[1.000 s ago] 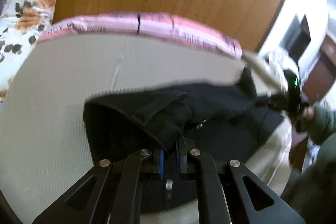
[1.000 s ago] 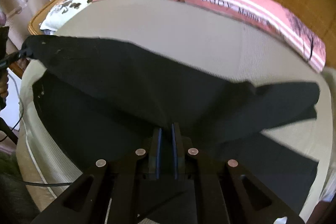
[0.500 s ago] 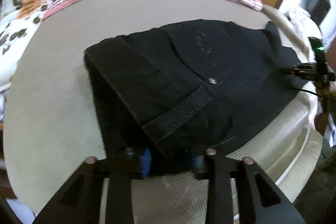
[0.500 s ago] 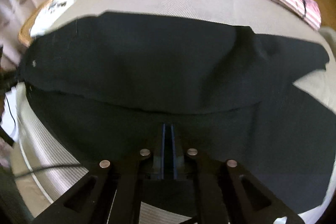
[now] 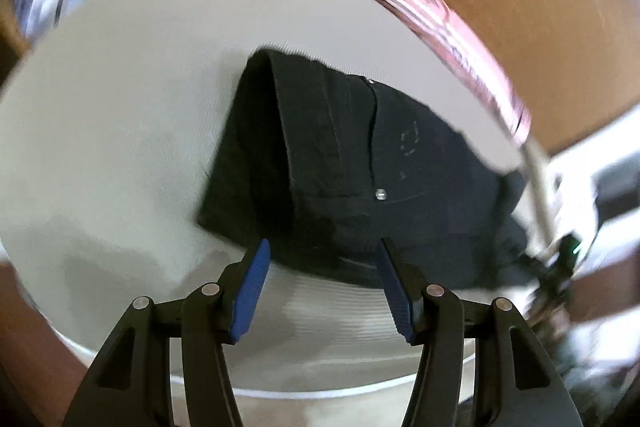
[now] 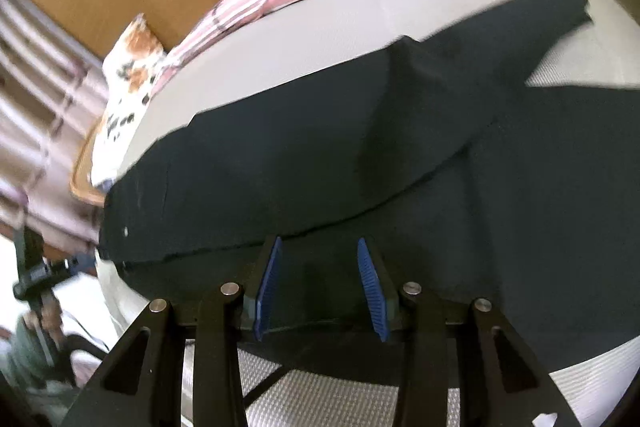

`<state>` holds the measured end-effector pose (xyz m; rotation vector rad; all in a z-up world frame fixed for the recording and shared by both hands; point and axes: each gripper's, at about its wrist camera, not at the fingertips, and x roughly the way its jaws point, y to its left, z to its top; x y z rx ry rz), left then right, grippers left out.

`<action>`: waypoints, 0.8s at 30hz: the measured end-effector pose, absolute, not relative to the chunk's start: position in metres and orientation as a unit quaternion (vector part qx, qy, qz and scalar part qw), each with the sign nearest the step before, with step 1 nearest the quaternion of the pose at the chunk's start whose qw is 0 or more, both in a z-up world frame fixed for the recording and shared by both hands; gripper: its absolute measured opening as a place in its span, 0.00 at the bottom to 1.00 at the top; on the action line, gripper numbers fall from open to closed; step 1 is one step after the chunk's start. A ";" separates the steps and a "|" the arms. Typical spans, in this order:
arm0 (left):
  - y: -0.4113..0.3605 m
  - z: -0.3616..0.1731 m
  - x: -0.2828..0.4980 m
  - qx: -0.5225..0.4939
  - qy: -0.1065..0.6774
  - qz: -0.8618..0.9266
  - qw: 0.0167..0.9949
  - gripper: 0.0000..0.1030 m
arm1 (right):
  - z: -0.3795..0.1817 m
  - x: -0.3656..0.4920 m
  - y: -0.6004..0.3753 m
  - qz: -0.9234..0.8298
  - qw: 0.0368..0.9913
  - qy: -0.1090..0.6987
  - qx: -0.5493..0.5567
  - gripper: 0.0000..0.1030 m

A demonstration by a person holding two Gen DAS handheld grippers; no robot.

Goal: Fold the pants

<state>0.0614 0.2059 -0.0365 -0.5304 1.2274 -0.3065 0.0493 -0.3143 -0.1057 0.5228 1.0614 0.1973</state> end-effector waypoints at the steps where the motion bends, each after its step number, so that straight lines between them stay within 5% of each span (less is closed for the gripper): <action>1: 0.206 -0.042 0.060 -0.271 0.567 -0.136 0.766 0.55 | -0.108 0.051 -0.319 0.090 0.823 0.498 0.258 0.37; 14: 0.188 -0.080 0.080 -0.361 0.553 -0.076 0.747 0.52 | -0.132 0.081 -0.355 0.058 0.800 0.472 0.366 0.37; 17: 0.186 -0.076 0.086 -0.346 0.538 -0.063 0.766 0.28 | -0.131 0.088 -0.353 0.056 0.804 0.471 0.358 0.37; 19: 0.185 -0.070 0.089 -0.332 0.529 -0.061 0.779 0.20 | -0.131 0.090 -0.356 0.055 0.804 0.470 0.360 0.37; 24: 0.185 -0.057 0.096 -0.317 0.516 -0.065 0.793 0.18 | -0.133 0.088 -0.355 0.051 0.804 0.465 0.368 0.37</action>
